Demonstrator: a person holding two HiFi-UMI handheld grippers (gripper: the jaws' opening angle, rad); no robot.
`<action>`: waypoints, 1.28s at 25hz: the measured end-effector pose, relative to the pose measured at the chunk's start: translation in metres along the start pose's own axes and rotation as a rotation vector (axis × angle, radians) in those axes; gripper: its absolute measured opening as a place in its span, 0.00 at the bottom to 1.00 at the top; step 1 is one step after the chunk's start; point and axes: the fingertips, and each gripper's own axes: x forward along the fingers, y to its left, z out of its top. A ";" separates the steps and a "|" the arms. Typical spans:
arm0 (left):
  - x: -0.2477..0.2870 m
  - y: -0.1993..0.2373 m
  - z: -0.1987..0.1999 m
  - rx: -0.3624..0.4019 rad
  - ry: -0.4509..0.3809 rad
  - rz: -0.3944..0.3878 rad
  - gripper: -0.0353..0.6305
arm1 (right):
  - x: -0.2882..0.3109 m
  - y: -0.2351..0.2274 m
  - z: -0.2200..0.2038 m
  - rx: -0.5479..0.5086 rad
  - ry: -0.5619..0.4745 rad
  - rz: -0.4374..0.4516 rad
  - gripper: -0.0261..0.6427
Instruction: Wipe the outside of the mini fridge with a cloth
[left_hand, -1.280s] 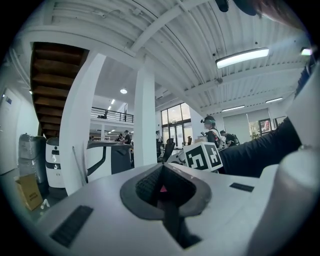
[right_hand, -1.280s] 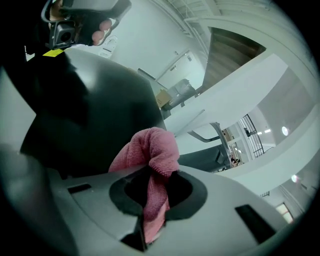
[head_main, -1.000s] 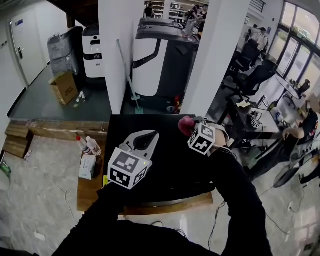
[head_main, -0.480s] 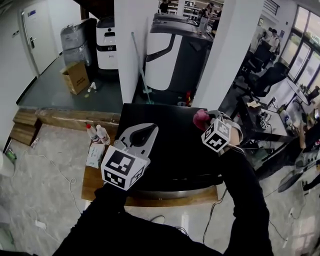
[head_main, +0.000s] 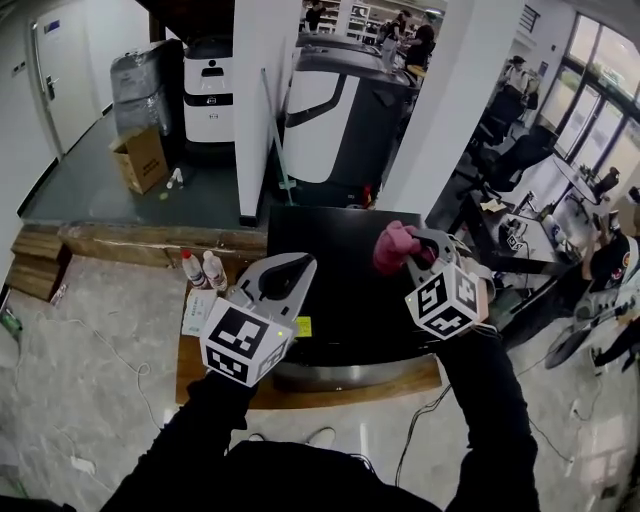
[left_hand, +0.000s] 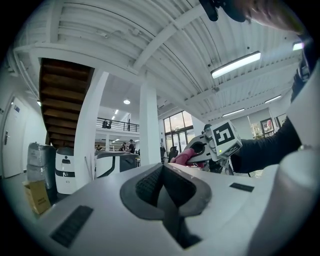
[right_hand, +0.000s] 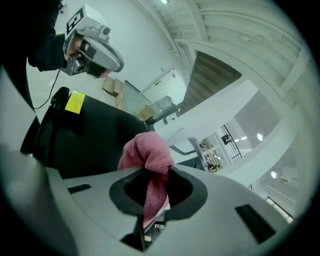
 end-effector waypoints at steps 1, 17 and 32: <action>-0.009 0.003 -0.001 -0.005 -0.002 -0.008 0.06 | -0.007 0.005 0.015 -0.004 -0.008 -0.005 0.11; -0.110 0.028 -0.040 -0.059 0.027 -0.085 0.06 | -0.016 0.167 0.152 -0.076 -0.021 0.198 0.11; -0.112 0.006 -0.069 -0.073 0.071 -0.091 0.06 | 0.016 0.217 0.153 -0.146 -0.019 0.257 0.11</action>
